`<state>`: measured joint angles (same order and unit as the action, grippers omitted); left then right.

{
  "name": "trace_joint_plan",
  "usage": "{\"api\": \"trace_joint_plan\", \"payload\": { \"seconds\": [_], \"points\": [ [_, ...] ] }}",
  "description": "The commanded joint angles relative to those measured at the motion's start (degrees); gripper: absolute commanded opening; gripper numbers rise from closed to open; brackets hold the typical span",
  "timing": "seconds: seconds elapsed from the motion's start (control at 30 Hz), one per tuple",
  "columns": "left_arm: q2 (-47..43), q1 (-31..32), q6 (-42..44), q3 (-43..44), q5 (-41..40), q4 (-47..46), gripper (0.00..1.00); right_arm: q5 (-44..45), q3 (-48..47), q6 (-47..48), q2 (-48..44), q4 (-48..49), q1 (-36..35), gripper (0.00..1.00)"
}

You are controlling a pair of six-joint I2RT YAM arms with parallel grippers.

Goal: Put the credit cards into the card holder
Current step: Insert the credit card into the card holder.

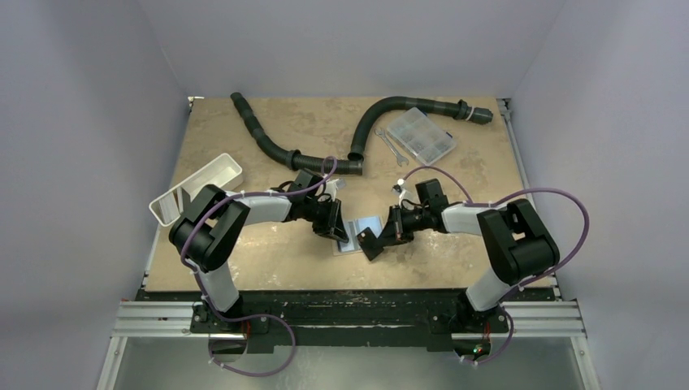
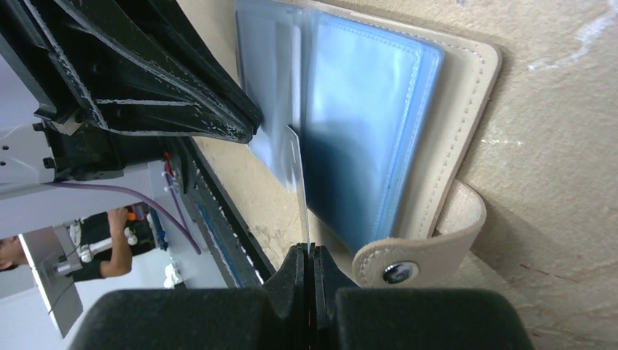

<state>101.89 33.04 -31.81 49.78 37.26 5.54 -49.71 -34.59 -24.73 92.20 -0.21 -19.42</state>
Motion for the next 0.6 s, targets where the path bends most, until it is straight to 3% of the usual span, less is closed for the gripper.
{"api": "trace_joint_plan", "payload": {
  "seconds": [0.0, 0.57],
  "points": [
    [0.15, 0.0, 3.07, -0.72, -4.34, 3.16, 0.12, -3.03, -1.86, -0.32, 1.01, 3.92, 0.31, 0.0],
    [0.32, -0.01, 3.09, -1.27, -3.36, 2.61, 0.1, -2.75, -4.71, -6.92, 8.6, 17.09, 0.26, 0.0]
  ]
}}
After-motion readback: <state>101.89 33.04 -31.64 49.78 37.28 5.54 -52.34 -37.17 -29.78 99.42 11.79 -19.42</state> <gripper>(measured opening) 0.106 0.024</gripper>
